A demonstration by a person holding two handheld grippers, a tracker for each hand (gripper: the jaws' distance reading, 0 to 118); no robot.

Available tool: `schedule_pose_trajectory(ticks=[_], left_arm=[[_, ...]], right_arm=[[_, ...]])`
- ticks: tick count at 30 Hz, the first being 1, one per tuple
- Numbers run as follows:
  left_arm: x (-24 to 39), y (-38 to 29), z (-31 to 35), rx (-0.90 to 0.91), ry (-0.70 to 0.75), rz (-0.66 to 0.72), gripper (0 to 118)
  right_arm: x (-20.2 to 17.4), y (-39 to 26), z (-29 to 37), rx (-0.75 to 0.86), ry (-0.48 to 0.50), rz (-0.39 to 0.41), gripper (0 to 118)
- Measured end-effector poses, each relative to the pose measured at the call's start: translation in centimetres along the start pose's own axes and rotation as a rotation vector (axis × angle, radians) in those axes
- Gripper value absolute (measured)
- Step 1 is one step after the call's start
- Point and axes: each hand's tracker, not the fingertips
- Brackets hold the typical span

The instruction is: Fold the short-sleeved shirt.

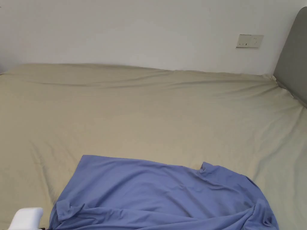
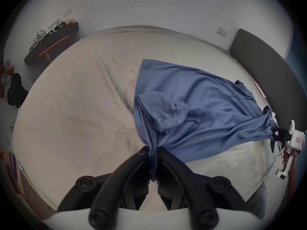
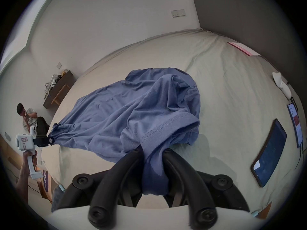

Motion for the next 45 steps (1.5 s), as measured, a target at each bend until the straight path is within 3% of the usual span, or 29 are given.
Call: schedule_pose_trajectory(ticks=[2, 8, 12, 17, 28, 34, 39, 41, 42, 45], left_arm=[[-0.4, -0.2, 0.8, -0.006, -0.005, -0.002, 5], [-1.2, -1.1, 3.1, -0.011, -0.083, 0.045, 5], [-1.2, -3.9, 5.1, -0.001, -0.043, 0.026, 5], [-2.2, -7.2, 6.3, -0.037, -0.068, 0.108, 5], [-2.8, -12.5, 3.9, -0.137, -0.028, 0.139, 5], [-2.0, -13.1, 2.4, -0.153, 0.0, 0.097, 5], [-1.9, -13.4, 2.9, -0.122, 0.005, 0.102, 7], [-2.1, -13.1, 3.5, -0.143, -0.006, 0.099, 15], [-2.2, -12.9, 3.9, -0.16, -0.015, 0.103, 25], [-2.5, -12.7, 5.3, -0.159, -0.051, 0.119, 96]], right_arm=[[0.5, -0.2, 1.0, -0.009, 0.05, -0.046, 17], [0.9, -1.8, 3.0, -0.019, 0.066, -0.064, 17], [0.7, -4.6, 5.3, -0.026, 0.071, -0.085, 17], [1.2, -7.8, 6.3, -0.076, 0.049, -0.085, 17], [0.9, -10.9, 4.1, -0.202, -0.032, 0.03, 17], [0.0, -11.1, 3.6, -0.211, -0.076, 0.14, 17], [-0.5, -11.4, 3.4, -0.209, -0.097, 0.154, 17], [-0.7, -11.5, 3.5, -0.201, -0.105, 0.159, 17], [-0.7, -11.6, 3.5, -0.196, -0.109, 0.163, 17], [-0.9, -12.1, 3.6, -0.179, -0.117, 0.185, 17]])
